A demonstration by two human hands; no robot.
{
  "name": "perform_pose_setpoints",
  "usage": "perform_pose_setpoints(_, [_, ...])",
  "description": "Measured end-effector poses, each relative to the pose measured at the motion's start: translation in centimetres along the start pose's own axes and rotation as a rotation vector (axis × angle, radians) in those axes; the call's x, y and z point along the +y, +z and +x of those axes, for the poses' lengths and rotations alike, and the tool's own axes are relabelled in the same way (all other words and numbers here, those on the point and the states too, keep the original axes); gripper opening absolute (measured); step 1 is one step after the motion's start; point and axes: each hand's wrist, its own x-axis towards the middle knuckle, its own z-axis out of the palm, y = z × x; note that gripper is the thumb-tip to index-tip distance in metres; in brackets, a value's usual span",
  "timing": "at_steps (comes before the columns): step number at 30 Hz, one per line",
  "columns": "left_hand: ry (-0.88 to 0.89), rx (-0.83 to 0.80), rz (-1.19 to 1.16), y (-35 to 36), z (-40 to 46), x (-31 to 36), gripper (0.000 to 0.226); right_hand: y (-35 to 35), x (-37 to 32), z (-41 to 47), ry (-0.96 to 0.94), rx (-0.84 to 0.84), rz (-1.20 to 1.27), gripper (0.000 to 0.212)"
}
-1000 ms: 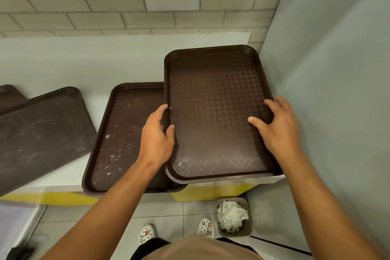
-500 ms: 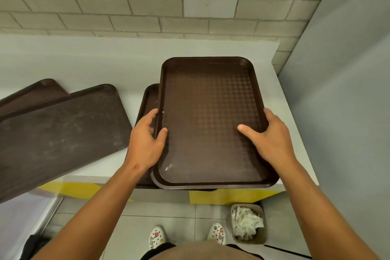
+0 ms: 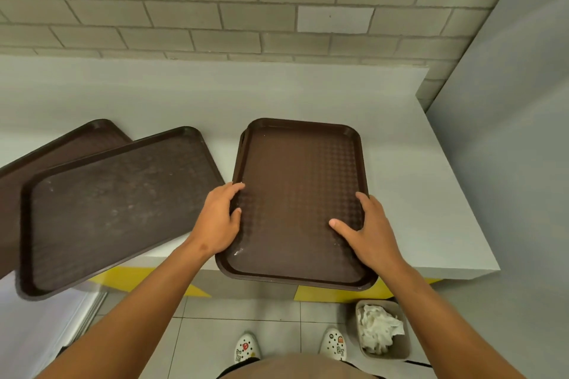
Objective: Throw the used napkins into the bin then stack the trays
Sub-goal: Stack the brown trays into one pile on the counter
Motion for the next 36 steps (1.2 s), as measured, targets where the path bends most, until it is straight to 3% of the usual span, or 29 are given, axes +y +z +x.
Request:
perform_pose_setpoints(7, [-0.041,-0.064,0.013,1.3,-0.4,-2.6,0.051,2.3,0.3,-0.2,0.009,0.017,-0.042,0.069])
perform_pose_setpoints(19, [-0.064,-0.034,0.045,1.8,0.3,-2.9,0.052,3.0,0.9,1.9,-0.020,0.012,-0.100,0.064])
perform_pose_setpoints(28, [-0.105,-0.110,0.126,2.0,0.3,-2.6,0.055,2.5,2.3,3.0,-0.069,0.010,-0.151,0.059])
perform_pose_setpoints(36, [-0.196,0.102,-0.051,0.6,-4.4,-2.6,0.043,2.9,3.9,1.7,0.042,0.060,-0.150,0.048])
